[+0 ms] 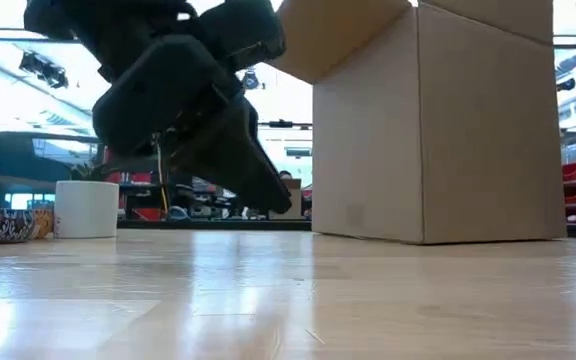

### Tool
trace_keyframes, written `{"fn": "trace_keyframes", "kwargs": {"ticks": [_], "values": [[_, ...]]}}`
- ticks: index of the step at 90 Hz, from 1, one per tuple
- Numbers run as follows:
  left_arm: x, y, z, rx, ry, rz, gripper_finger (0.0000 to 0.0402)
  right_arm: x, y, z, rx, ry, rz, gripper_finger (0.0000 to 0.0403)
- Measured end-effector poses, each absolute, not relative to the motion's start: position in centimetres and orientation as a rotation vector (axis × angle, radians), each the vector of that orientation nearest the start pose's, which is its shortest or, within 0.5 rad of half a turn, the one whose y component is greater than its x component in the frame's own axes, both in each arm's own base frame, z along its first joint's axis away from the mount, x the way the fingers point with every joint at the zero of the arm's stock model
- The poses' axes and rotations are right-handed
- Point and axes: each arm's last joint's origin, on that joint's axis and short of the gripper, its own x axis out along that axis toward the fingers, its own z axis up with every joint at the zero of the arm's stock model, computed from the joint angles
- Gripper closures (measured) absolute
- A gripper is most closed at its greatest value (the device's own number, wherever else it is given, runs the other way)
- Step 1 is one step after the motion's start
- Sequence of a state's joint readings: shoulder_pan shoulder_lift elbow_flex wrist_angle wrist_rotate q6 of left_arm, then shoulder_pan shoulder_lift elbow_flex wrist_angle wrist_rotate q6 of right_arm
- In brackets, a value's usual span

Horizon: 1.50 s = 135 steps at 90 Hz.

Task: Wrap mug
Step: Close the cardboard box

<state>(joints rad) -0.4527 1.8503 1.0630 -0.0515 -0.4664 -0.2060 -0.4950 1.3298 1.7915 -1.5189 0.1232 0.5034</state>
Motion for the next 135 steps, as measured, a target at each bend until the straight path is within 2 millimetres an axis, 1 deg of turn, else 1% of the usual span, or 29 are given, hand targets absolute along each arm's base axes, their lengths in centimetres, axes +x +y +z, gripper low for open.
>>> {"fn": "trace_keyframes", "kwargs": {"ticks": [7, 12, 16, 22, 27, 35, 39, 44, 49, 53, 58, 62, 69, 74, 83, 91, 99, 107, 115, 129, 135], "values": [[34.2, -15.5, 16.4, 0.186, 0.744, 0.084, 0.0271, 17.7, -9.6, 42.5, 0.624, 0.957, -0.83, 0.0234], [34.3, -16.0, 17.5, 0.194, 0.739, 0.072, 0.0271, 17.9, -9.7, 41.7, 0.626, 0.993, -0.834, 0.0234], [34.6, -16.5, 18.8, 0.19, 0.714, 0.06, 0.0271, 18.0, -9.8, 41.0, 0.628, 1.022, -0.835, 0.0234], [35.1, -17.7, 21.4, 0.19, 0.636, 0.023, 0.0271, 18.3, -9.9, 40.0, 0.631, 1.052, -0.838, 0.0234], [35.4, -18.8, 23.3, 0.208, 0.556, -0.007, 0.0271, 18.4, -9.9, 39.6, 0.631, 1.065, -0.842, 0.0234], [36.0, -20.4, 26.2, 0.265, 0.382, -0.038, 0.0271, 18.7, -10.0, 39.4, 0.611, 1.042, -0.842, 0.0237], [36.3, -20.8, 27.4, 0.29, 0.273, -0.028, 0.0271, 19.0, -10.0, 39.5, 0.602, 1.015, -0.83, 0.0238], [36.8, -20.8, 29.2, 0.289, 0.112, 0.001, 0.0271, 19.4, -10.1, 39.6, 0.595, 0.984, -0.816, 0.024], [37.1, -20.3, 30.8, 0.277, -0.024, 0.037, 0.0271, 19.5, -10.1, 39.6, 0.595, 0.972, -0.812, 0.0241], [37.5, -19.7, 31.5, 0.255, -0.106, 0.071, 0.0271, 19.5, -10.1, 39.7, 0.597, 0.97, -0.808, 0.0242], [38.0, -18.7, 32.0, 0.23, -0.164, 0.107, 0.0271, 19.5, -10.1, 39.6, 0.599, 0.972, -0.801, 0.0243], [38.6, -17.8, 31.9, 0.217, -0.178, 0.129, 0.0271, 19.5, -10.1, 39.6, 0.597, 0.976, -0.792, 0.0243], [39.8, -16.6, 31.8, 0.189, -0.172, 0.151, 0.0271, 19.5, -10.0, 39.6, 0.583, 0.982, -0.783, 0.0243], [40.5, -16.2, 31.9, 0.19, -0.15, 0.158, 0.0271, 19.5, -10.0, 39.6, 0.576, 0.986, -0.778, 0.0243], [41.3, -16.7, 33.4, 0.244, -0.111, 0.163, 0.0271, 19.5, -10.1, 39.6, 0.567, 0.988, -0.773, 0.0243], [41.7, -16.8, 35.1, 0.303, -0.047, 0.235, 0.0271, 19.5, -10.1, 39.6, 0.559, 0.991, -0.768, 0.0243], [42.0, -15.8, 36.7, 0.33, 0.014, 0.297, 0.0271, 19.5, -10.1, 39.6, 0.548, 0.995, -0.761, 0.0243], [42.4, -14.4, 38.1, 0.271, 0.046, 0.32, 0.0271, 19.6, -10.1, 39.6, 0.543, 1.001, -0.759, 0.0243], [42.9, -12.7, 38.8, 0.205, 0.071, 0.272, 0.0271, 19.7, -10.1, 39.5, 0.541, 1.002, -0.762, 0.0243], [44.0, -10.0, 39.1, 0.105, 0.041, 0.073, 0.0271, 19.8, -10.1, 39.3, 0.535, 1.007, -0.766, 0.0243], [44.4, -8.9, 39.1, 0.086, 0.022, 0.065, 0.0271, 19.9, -10.2, 38.9, 0.534, 1.018, -0.766, 0.0243]]}}
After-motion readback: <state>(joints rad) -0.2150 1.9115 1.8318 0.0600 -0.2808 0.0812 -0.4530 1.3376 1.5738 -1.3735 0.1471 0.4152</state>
